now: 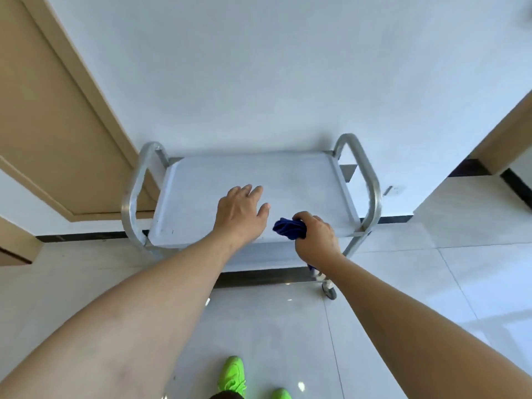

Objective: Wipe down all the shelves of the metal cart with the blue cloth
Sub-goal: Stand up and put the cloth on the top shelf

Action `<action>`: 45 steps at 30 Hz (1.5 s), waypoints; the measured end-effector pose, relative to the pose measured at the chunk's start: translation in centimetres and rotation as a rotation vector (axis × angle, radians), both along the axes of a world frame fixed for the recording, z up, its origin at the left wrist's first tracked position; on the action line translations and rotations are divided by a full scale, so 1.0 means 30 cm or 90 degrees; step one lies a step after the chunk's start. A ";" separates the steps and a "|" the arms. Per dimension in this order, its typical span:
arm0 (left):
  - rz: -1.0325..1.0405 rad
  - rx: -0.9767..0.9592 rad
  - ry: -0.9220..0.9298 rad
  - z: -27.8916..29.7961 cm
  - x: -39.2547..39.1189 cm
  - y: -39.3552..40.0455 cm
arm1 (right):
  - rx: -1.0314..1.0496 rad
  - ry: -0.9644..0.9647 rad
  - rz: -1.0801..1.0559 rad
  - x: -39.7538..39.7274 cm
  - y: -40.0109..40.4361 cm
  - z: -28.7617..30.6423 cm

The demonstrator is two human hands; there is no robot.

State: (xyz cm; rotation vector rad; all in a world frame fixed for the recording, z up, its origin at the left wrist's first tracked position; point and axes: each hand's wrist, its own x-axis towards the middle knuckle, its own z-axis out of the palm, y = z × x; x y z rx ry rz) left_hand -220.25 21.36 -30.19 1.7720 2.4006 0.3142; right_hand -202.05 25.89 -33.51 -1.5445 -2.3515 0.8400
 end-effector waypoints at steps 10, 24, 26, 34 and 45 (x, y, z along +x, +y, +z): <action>-0.202 0.036 0.020 0.134 0.044 0.311 | -0.009 0.081 -0.269 0.119 0.118 0.177; -0.267 0.030 -0.004 0.066 0.216 0.762 | -0.002 0.094 -0.325 0.258 0.564 0.134; -0.243 0.026 -0.018 0.042 0.237 0.842 | -0.011 0.089 -0.312 0.276 0.673 0.125; -0.166 -0.008 -0.013 -0.002 0.310 1.098 | 0.175 -0.013 -0.119 0.353 0.976 0.004; -0.105 -0.071 -0.001 -0.085 0.327 1.162 | 0.041 -0.239 0.122 0.345 1.013 -0.171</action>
